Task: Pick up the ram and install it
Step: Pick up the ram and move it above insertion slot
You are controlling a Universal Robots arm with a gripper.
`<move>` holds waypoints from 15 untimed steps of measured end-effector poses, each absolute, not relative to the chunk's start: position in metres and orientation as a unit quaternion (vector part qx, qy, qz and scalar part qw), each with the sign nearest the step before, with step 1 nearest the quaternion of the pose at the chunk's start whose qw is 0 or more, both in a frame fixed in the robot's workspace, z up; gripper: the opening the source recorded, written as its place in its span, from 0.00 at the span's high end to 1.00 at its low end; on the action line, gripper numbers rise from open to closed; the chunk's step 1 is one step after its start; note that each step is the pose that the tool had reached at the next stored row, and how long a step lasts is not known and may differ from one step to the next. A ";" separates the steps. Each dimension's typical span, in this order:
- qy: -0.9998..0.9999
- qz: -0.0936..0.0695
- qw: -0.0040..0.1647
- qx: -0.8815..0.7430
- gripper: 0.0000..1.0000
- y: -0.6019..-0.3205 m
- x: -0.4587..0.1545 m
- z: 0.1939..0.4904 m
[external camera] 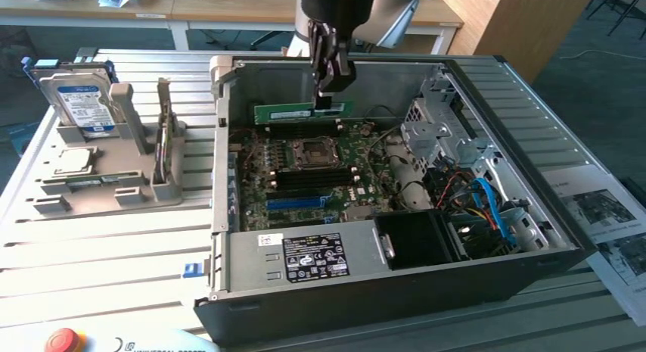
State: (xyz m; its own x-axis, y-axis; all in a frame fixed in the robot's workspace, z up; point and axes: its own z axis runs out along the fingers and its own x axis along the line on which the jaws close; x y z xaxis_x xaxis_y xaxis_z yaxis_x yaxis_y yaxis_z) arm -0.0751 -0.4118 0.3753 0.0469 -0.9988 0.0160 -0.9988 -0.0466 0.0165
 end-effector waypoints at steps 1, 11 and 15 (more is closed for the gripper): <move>-0.691 0.000 0.012 0.723 0.88 -0.412 -0.073 0.375; -0.702 0.000 0.012 0.712 0.88 -0.412 -0.063 0.372; -0.706 0.000 0.012 0.708 0.88 -0.412 -0.057 0.371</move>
